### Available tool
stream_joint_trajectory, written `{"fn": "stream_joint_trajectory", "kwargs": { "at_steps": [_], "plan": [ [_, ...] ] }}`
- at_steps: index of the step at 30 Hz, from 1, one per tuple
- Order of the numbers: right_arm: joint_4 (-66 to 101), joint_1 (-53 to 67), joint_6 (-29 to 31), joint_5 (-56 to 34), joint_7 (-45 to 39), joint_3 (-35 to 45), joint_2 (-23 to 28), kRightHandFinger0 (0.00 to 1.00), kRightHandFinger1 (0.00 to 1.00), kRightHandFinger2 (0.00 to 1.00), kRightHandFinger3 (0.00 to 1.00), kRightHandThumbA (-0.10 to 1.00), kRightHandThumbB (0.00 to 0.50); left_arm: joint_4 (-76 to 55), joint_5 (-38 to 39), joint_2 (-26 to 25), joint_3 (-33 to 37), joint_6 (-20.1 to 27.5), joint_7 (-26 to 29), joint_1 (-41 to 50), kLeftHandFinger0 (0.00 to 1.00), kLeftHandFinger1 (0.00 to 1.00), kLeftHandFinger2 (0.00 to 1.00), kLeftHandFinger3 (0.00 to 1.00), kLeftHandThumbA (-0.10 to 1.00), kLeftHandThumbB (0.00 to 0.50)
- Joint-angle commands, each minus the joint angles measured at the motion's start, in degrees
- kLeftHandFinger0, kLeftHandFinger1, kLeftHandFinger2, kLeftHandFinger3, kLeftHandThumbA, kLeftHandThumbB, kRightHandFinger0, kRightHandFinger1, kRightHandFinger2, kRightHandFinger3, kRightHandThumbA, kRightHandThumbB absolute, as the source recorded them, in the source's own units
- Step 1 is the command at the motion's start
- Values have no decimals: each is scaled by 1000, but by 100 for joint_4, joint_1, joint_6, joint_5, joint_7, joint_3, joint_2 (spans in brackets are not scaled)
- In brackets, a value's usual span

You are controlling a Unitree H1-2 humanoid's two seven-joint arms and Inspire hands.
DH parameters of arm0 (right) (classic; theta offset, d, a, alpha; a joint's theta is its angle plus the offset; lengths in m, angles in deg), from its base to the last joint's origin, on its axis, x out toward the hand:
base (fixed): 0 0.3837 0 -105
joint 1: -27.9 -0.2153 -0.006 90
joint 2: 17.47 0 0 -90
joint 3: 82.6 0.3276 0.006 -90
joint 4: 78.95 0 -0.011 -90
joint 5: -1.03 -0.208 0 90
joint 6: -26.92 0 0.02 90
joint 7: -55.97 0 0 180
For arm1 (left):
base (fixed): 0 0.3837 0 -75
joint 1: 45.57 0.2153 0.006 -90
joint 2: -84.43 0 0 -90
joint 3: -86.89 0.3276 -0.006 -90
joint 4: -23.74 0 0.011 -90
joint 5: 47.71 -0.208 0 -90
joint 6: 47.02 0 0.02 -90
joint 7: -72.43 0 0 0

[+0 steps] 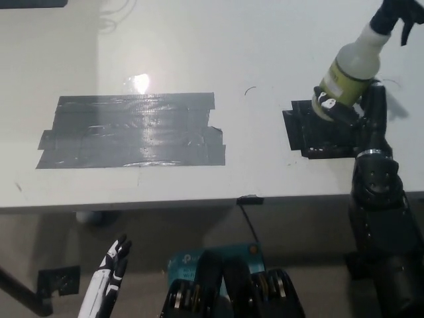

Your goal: A spray bottle is kept on the black marked spot on the table infront of the robot and the robot extends its right arm to pick it up and hands it to a person

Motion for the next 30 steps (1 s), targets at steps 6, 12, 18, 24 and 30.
{"fn": "stream_joint_trajectory", "kwargs": {
  "at_steps": [6, 12, 18, 24, 30],
  "plan": [
    [2331, 193, -552, 384, -652, -800, -46, 0, 286, 613, 548, 23, 156, -90, -51, -36, 39, 204, 76, 81, 1000, 1000, 1000, 1000, 1000, 280],
    [2326, 485, -630, 470, -996, -1361, -63, 0, 267, 577, 608, -98, 147, -130, -13, -50, 76, 148, 12, 201, 1000, 1000, 1000, 1000, 1000, 281],
    [1977, 458, -1031, 463, -1234, -1763, -149, 0, 362, 733, 745, -100, 92, -113, -83, -69, 97, 157, 61, 169, 1000, 1000, 1000, 1000, 1000, 289],
    [1962, 196, -2094, -555, -2112, -1499, -327, 36, 433, 758, 738, -100, 106, -161, -44, -96, 111, 111, 8, 133, 1000, 1000, 1000, 1000, 1000, 290],
    [2088, 15, -2506, -849, -2267, -1246, -535, 0, 406, 770, 785, -100, 115, -235, -15, -115, 124, 19, -26, 121, 1000, 1000, 1000, 1000, 1000, 293]
  ]
}}
